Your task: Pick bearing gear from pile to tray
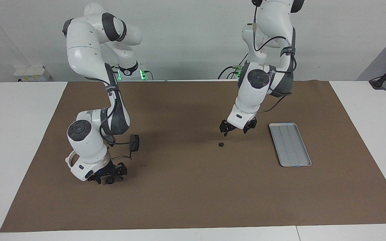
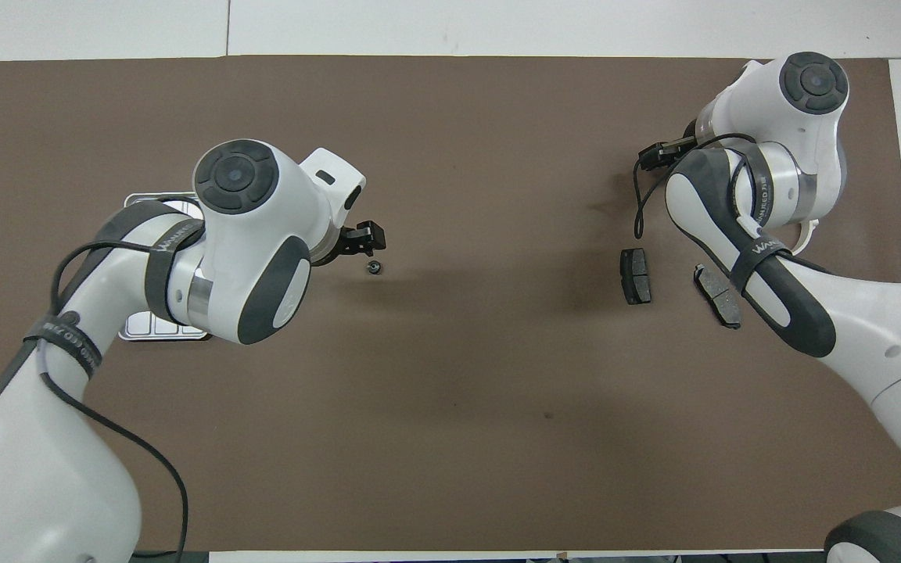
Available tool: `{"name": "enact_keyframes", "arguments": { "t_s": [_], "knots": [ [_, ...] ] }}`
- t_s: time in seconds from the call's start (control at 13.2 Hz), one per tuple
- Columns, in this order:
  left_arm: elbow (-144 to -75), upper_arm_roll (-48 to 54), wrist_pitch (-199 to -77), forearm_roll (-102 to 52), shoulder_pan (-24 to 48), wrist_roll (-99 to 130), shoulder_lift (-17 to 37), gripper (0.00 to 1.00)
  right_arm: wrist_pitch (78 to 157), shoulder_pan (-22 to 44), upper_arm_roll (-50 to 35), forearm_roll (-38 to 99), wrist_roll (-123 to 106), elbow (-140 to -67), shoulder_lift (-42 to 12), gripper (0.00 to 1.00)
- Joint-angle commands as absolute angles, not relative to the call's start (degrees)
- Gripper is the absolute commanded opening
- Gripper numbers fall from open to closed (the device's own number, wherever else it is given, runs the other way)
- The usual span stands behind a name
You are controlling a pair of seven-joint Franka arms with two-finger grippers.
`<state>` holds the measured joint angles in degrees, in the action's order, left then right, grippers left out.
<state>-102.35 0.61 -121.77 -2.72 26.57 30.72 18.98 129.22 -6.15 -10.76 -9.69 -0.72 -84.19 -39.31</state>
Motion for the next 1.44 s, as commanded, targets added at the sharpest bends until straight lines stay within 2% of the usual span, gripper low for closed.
{"name": "enact_keyframes", "arguments": {
  "t_s": [0.0, 0.15, 0.3, 0.45, 0.6, 0.76, 0.91, 1.06, 1.21, 1.28, 1.36],
  "knots": [
    [-98.0, -0.4, -123.1, -2.4, 27.9, 33.9, 23.0, 1.00, 130.7, -7.0, -11.2, -8.9, 0.2, -86.7, -38.8, 1.00],
    [-98.5, -0.5, -126.2, -2.2, 29.0, 35.8, 25.2, 1.00, 133.7, -7.9, -11.2, -9.0, 0.1, -88.8, -38.5, 1.00],
    [-99.8, -0.4, -125.3, -2.1, 29.3, 36.8, 25.0, 1.00, 134.1, -8.1, -11.2, -9.0, 0.1, -89.5, -38.3, 1.00],
    [-101.9, -0.4, -128.2, -2.1, 29.4, 39.0, 25.0, 0.92, 134.0, -8.1, -11.2, -9.0, 0.1, -89.5, -38.3, 1.00],
    [-103.6, -0.4, -129.9, -2.2, 29.7, 40.2, 24.9, 0.91, 134.0, -8.1, -11.2, -8.9, 0.2, -89.5, -38.2, 0.96],
    [-104.4, -0.4, -131.1, -2.2, 30.1, 41.4, 24.9, 0.86, 134.0, -8.1, -11.2, -8.8, 0.5, -89.4, -38.3, 0.80],
    [-105.2, -0.4, -132.2, -2.2, 30.4, 42.4, 25.0, 0.81, 134.1, -8.1, -11.2, -8.7, 1.3, -89.4, -38.3, 0.52],
    [-105.2, -0.4, -132.2, -2.2, 30.6, 42.8, 25.0, 0.74, 134.1, -8.1, -11.2, -8.6, 1.3, -89.4, -38.3, 0.34],
    [-105.5, -0.4, -132.1, -2.2, 31.1, 42.9, 25.0, 0.71, 134.1, -8.1, -11.2, -8.6, 1.3, -89.4, -38.3, 0.08],
    [-105.6, -0.4, -132.0, -2.1, 31.4, 42.9, 25.0, 0.71, 134.0, -8.1, -11.2, -8.6, 1.3, -89.4, -38.3, 0.00],
    [-105.9, -0.5, -132.1, -2.1, 31.5, 42.9, 24.9, 0.70, 134.0, -8.1, -11.2, -8.6, 1.3, -89.4, -38.3, 0.00]
  ]
}}
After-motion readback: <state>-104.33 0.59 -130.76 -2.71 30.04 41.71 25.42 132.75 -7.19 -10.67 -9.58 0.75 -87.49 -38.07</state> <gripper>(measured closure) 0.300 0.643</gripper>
